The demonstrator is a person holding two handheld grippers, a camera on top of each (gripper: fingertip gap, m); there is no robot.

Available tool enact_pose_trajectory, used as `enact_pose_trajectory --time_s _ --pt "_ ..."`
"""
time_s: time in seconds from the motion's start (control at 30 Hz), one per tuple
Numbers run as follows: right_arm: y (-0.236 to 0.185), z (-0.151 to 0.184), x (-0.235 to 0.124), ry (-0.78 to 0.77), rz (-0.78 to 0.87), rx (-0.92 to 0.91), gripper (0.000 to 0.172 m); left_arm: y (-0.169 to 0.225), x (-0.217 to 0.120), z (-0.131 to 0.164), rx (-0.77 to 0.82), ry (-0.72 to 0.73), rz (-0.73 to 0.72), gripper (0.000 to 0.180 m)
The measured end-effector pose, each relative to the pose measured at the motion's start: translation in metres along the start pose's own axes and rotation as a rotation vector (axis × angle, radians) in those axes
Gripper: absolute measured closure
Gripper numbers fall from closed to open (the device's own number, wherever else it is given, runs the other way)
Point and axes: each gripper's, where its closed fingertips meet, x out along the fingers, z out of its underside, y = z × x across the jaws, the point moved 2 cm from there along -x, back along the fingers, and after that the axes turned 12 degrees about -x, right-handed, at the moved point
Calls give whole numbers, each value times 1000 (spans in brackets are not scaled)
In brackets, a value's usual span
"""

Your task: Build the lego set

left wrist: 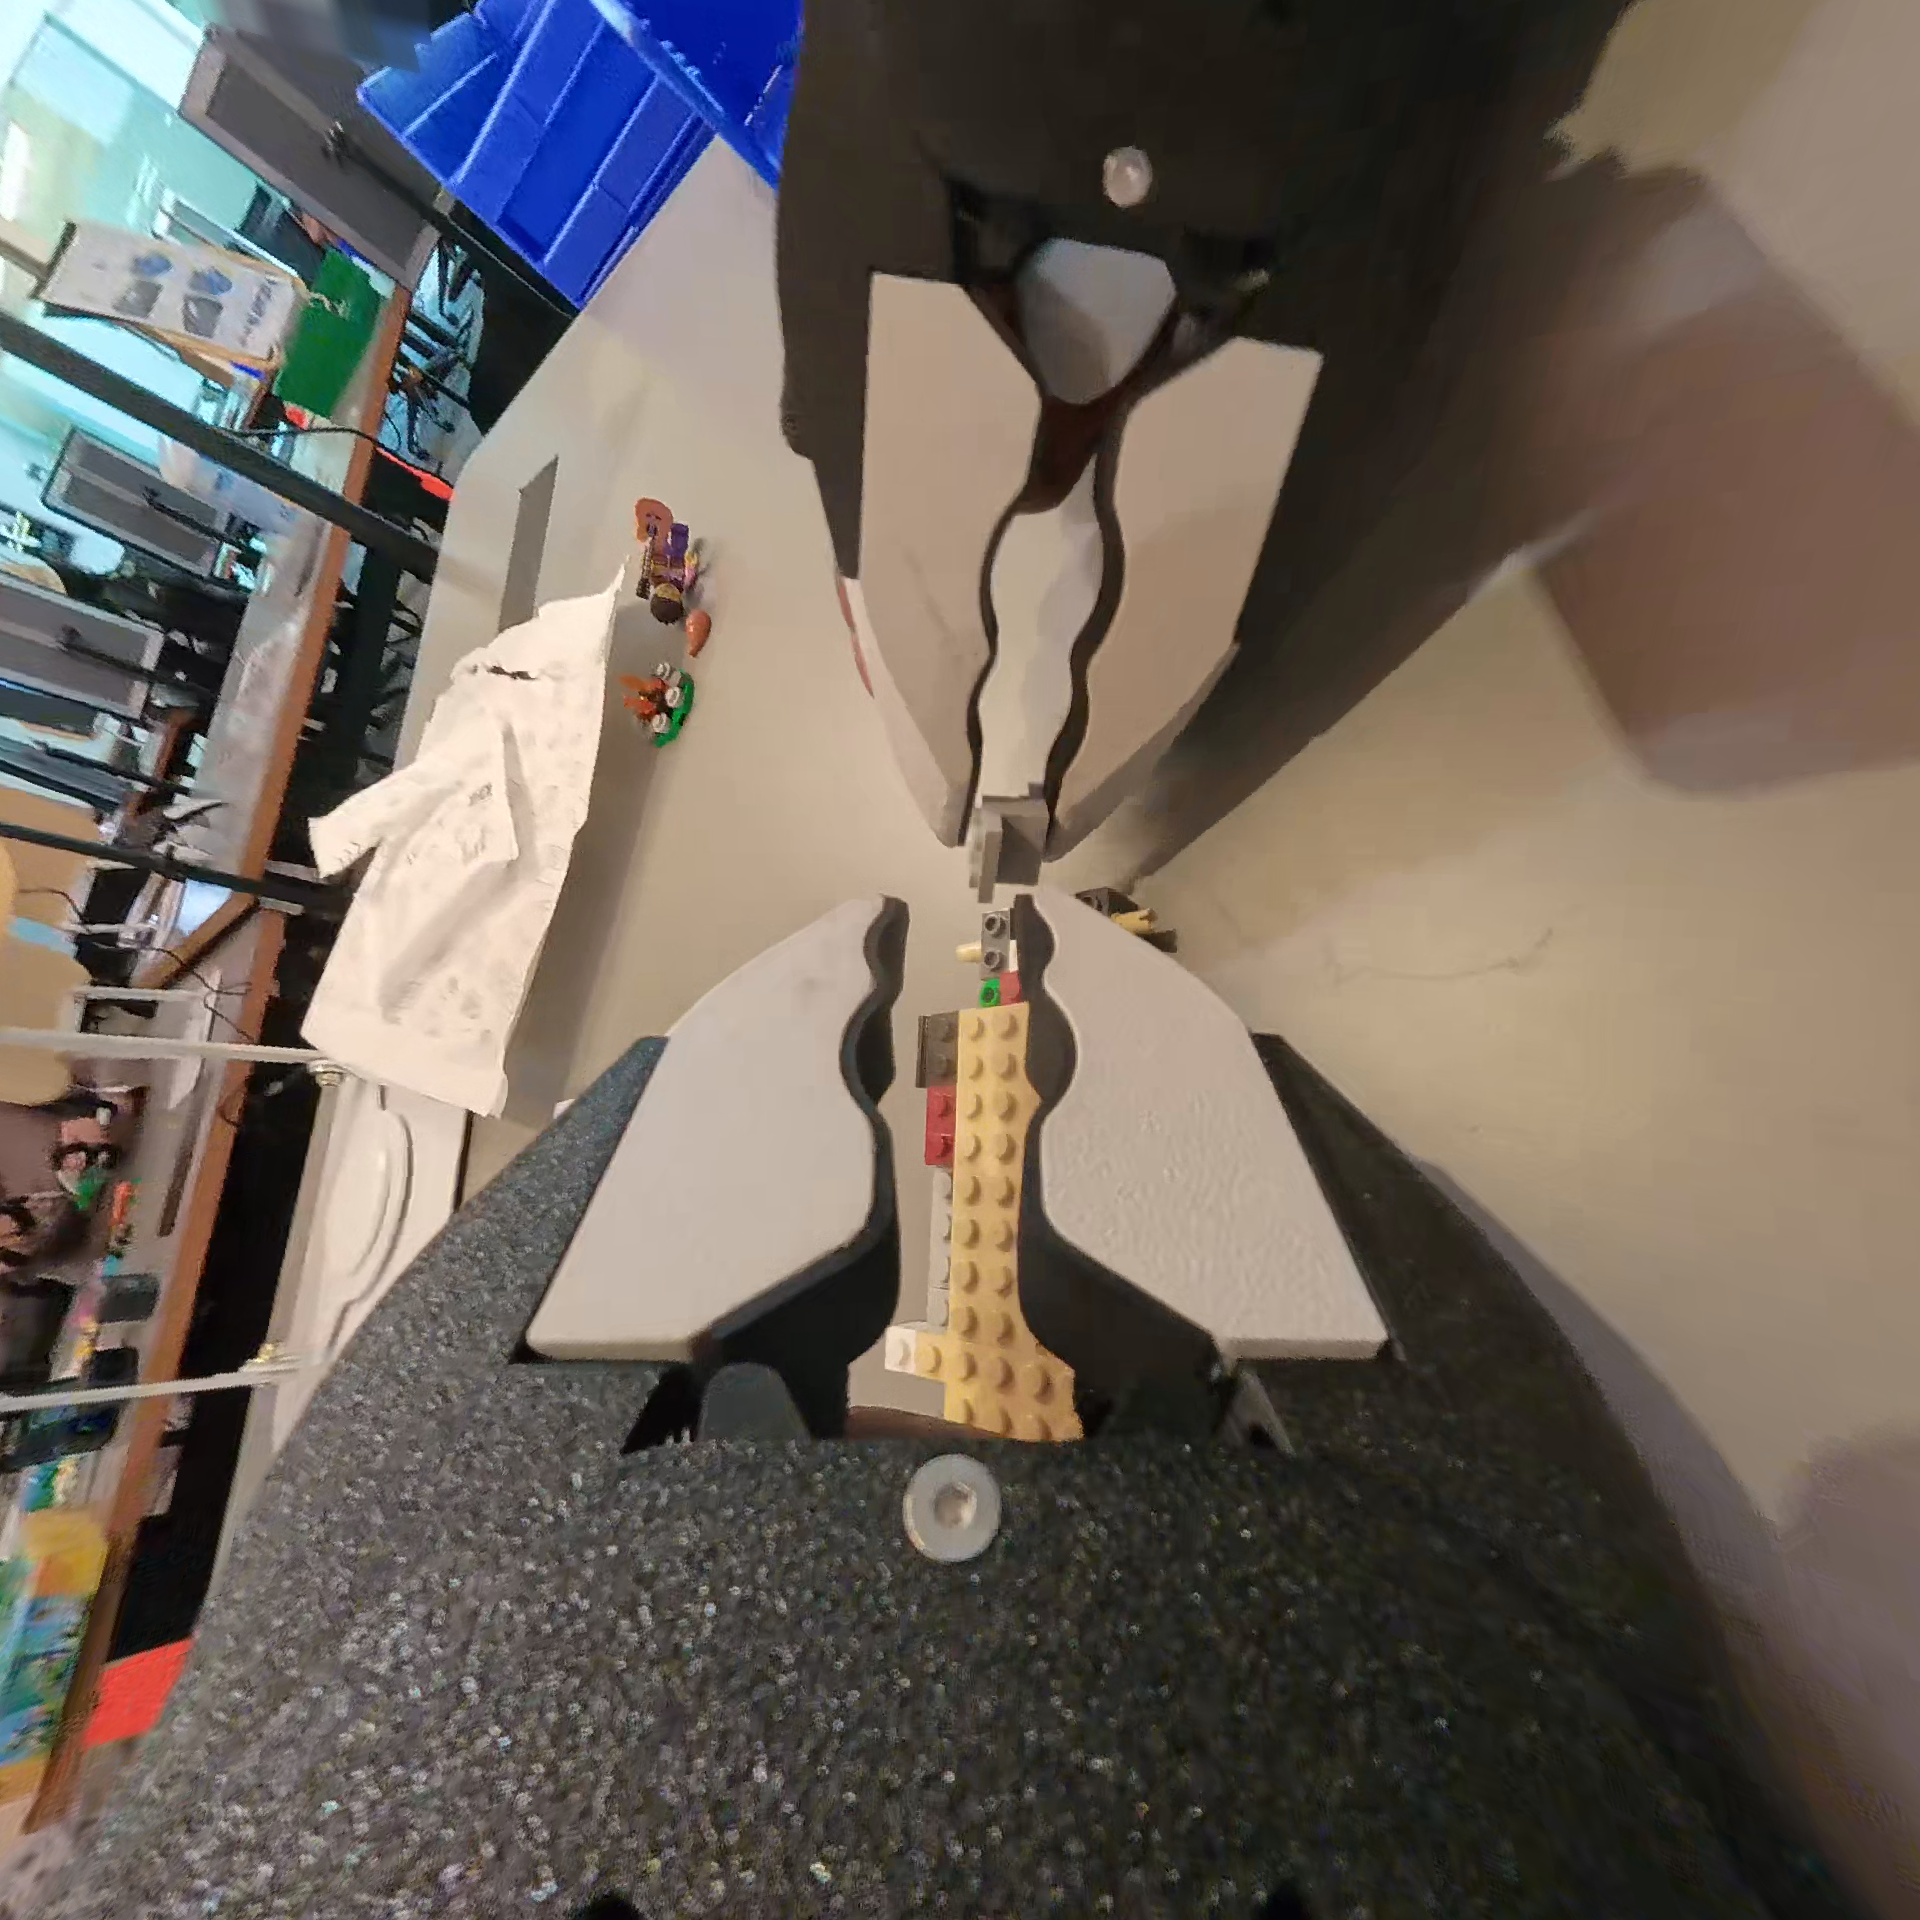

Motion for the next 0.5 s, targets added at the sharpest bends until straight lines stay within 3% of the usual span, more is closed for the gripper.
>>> enact_pose_trajectory --time_s 0.13,0.5 --pt "-2 -2 3 -49 21 -39 157 2 2 -2 42 -6 -16 180" --pt "-4 -8 3 -111 70 -106 157 1 13 6 164 -109 -95 173"
